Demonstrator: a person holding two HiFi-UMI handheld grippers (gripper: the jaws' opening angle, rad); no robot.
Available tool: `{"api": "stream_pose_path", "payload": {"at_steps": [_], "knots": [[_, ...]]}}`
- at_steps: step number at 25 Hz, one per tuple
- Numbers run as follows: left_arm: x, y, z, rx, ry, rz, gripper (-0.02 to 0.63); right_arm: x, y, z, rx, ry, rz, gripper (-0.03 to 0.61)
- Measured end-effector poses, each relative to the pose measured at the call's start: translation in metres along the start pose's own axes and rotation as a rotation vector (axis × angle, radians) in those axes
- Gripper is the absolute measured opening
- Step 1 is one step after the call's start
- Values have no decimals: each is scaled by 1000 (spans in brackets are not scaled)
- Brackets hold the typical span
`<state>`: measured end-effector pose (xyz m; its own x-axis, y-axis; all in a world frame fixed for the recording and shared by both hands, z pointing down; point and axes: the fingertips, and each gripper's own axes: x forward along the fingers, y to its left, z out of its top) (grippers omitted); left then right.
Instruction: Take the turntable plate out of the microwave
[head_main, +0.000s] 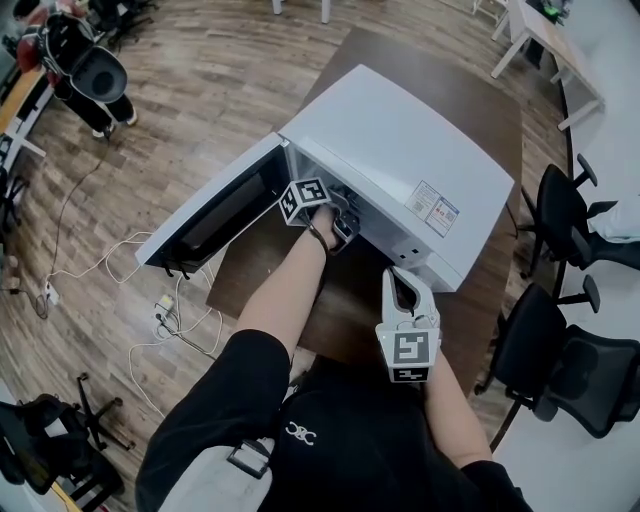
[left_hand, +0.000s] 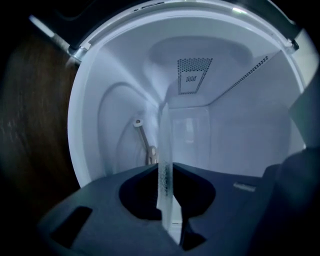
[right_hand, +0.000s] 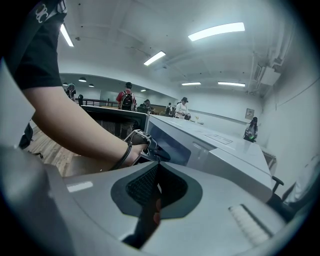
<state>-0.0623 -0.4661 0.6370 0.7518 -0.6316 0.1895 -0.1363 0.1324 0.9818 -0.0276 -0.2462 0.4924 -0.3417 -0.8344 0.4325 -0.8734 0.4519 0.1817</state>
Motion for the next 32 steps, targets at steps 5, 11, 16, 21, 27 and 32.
{"api": "stream_pose_path", "payload": {"at_steps": [5, 11, 16, 21, 27, 32], "knots": [[-1, -3, -1, 10, -13, -38, 28, -3, -7, -5, 13, 8, -11, 9], [-5, -14, -6, 56, -28, -99, 32, -4, -7, -3, 1, 3, -1, 9], [-15, -27, -8, 56, -47, -178, 37, -4, -12, -3, 11, -3, 3, 9], [-35, -38, -10, 49, -60, -263, 37, -5, -9, -1, 6, -13, 22, 9], [-62, -44, -16, 29, -88, -326, 37, -5, -4, 2, 0, -28, 44, 9], [-92, -38, -26, 16, -112, -321, 37, -7, 4, 7, 0, -44, 64, 9]]}}
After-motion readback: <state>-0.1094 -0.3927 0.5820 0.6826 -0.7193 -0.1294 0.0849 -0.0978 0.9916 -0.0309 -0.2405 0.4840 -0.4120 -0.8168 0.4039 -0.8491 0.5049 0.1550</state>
